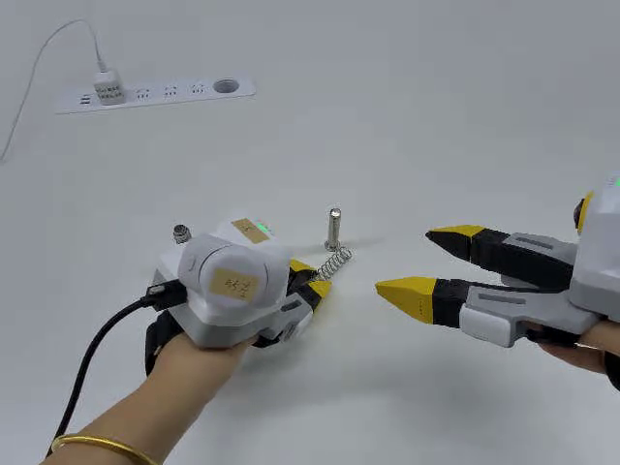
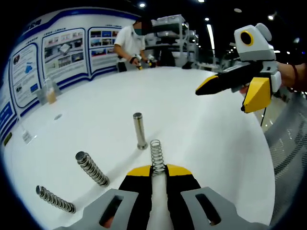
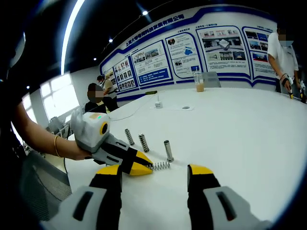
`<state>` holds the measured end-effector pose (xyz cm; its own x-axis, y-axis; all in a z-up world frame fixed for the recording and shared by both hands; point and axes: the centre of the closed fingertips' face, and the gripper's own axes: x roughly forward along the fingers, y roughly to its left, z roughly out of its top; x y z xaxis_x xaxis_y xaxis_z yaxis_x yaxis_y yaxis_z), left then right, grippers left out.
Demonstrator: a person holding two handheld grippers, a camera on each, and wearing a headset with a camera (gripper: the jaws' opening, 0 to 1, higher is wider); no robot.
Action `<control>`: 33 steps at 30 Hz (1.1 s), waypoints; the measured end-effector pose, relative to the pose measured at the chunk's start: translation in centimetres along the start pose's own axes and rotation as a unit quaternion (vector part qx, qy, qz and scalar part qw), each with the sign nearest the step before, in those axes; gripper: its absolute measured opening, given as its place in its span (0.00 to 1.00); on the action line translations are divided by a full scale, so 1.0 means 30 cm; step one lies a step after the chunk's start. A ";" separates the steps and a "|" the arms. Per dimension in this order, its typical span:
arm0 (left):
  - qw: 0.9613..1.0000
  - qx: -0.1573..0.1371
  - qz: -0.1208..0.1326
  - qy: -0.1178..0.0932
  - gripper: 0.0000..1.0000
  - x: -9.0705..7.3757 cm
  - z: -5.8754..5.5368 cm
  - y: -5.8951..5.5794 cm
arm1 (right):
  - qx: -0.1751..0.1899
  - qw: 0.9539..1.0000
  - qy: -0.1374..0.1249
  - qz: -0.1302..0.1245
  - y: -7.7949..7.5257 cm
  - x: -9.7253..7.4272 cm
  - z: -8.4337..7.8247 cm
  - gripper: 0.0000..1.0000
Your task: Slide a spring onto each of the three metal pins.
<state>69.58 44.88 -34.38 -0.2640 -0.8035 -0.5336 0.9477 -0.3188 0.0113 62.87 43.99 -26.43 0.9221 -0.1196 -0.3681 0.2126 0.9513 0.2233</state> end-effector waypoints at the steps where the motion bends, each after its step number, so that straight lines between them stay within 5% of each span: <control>1: 1.000 0.002 0.000 -0.001 0.09 -0.006 0.004 -0.002 | 0.002 1.000 -0.001 0.000 0.001 0.000 0.003 0.56; 22: 0.997 0.016 0.010 -0.079 0.09 -0.172 0.141 -0.043 | 0.052 0.998 -0.028 0.020 0.049 0.037 0.090 0.55; 33: 0.993 0.012 0.018 -0.113 0.09 -0.237 0.195 -0.059 | 0.104 0.993 -0.040 0.047 0.080 0.059 0.125 0.45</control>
<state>68.74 48.23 -25.66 -0.2666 -0.9061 -0.3285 0.9534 -0.2979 0.0481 66.24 45.00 -23.15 0.9619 -0.0634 -0.2660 0.1790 0.8813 0.4372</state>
